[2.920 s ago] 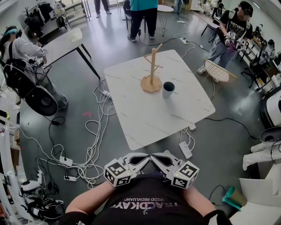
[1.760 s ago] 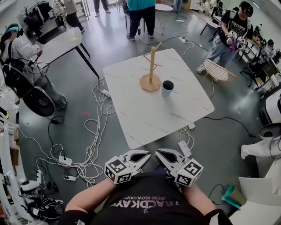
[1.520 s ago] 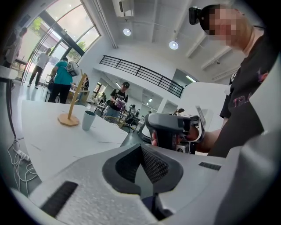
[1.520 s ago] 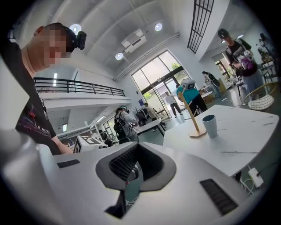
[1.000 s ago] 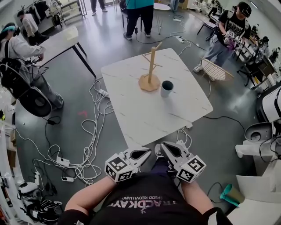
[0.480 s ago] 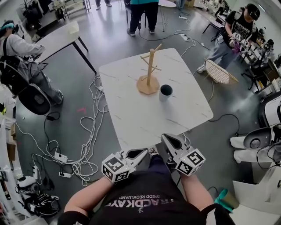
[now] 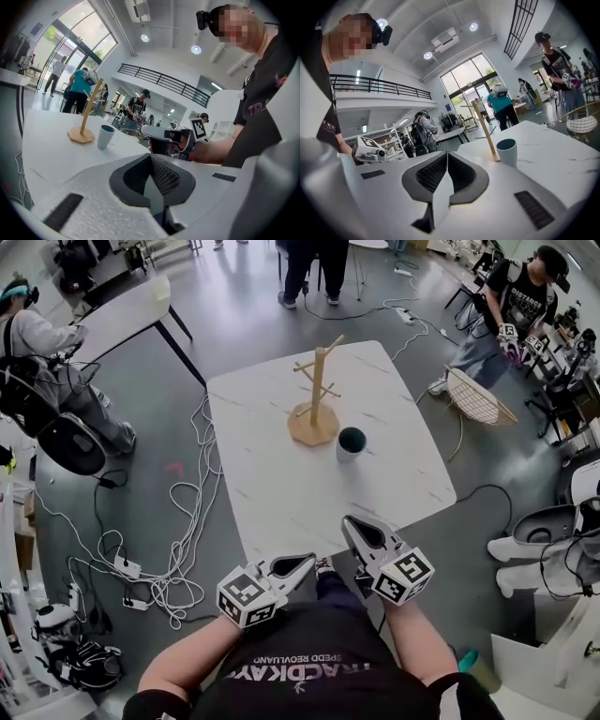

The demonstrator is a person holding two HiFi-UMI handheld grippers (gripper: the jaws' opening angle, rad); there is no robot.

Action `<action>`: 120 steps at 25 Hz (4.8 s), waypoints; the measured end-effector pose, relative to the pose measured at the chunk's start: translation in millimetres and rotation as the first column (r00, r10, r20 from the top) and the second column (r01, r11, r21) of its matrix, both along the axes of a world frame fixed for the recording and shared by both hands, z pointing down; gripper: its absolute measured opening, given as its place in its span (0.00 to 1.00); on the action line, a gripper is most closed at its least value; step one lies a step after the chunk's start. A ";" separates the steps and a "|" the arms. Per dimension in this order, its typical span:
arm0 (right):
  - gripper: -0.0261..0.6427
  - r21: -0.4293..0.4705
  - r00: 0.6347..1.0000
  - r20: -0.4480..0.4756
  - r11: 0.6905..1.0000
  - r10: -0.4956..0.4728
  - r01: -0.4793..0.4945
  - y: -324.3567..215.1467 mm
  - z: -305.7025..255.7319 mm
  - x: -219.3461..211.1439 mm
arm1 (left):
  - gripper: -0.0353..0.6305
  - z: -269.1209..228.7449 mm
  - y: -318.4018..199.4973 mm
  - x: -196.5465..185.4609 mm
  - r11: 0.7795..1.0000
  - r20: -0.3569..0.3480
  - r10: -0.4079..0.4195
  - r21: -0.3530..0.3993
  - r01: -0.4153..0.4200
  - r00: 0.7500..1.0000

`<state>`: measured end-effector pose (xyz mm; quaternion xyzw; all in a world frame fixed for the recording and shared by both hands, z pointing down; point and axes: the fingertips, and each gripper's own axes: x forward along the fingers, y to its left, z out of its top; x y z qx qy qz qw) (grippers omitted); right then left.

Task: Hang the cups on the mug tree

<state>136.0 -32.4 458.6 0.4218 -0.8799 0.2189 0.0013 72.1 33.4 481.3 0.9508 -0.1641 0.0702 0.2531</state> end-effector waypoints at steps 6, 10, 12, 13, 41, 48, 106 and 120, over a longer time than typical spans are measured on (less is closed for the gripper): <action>0.06 -0.022 1.000 -0.031 1.000 0.005 -0.006 -27.4 22.3 21.5 | 0.04 6.9 -19.5 12.1 1.000 0.000 -0.026 -0.017 0.026 1.000; 0.06 -0.030 0.999 -0.052 1.000 0.006 -0.008 -45.1 33.8 35.1 | 0.04 8.6 -31.3 20.7 0.999 -0.001 -0.041 -0.028 0.041 0.999; 0.06 -0.030 0.997 -0.075 0.999 0.009 -0.012 -54.3 40.2 43.0 | 0.04 9.7 -36.0 24.7 0.998 0.001 -0.047 -0.036 0.047 0.999; 0.07 -0.030 0.996 -0.088 0.999 0.010 -0.013 -58.8 43.7 47.0 | 0.04 10.0 -38.1 26.4 0.998 0.002 -0.050 -0.040 0.050 0.999; 0.48 -0.161 0.895 -0.409 0.980 -0.175 0.118 -189.2 182.9 86.0 | 0.04 41.2 -102.1 41.0 0.968 0.057 -0.209 -0.134 0.215 0.976; 0.50 -0.146 0.869 -0.437 0.972 -0.230 0.184 -200.9 192.0 76.8 | 0.04 41.3 -108.9 42.4 0.958 0.079 -0.241 -0.143 0.250 0.967; 0.50 -0.576 0.774 -0.223 0.721 -0.593 0.386 -195.2 69.0 54.3 | 0.04 20.6 -103.1 34.0 0.970 -0.002 -0.228 -0.089 0.227 0.974; 0.50 -0.730 0.631 -0.336 0.617 -0.699 0.295 -209.2 43.2 64.5 | 0.04 5.2 -98.5 36.7 0.975 -0.008 -0.221 -0.021 0.221 0.975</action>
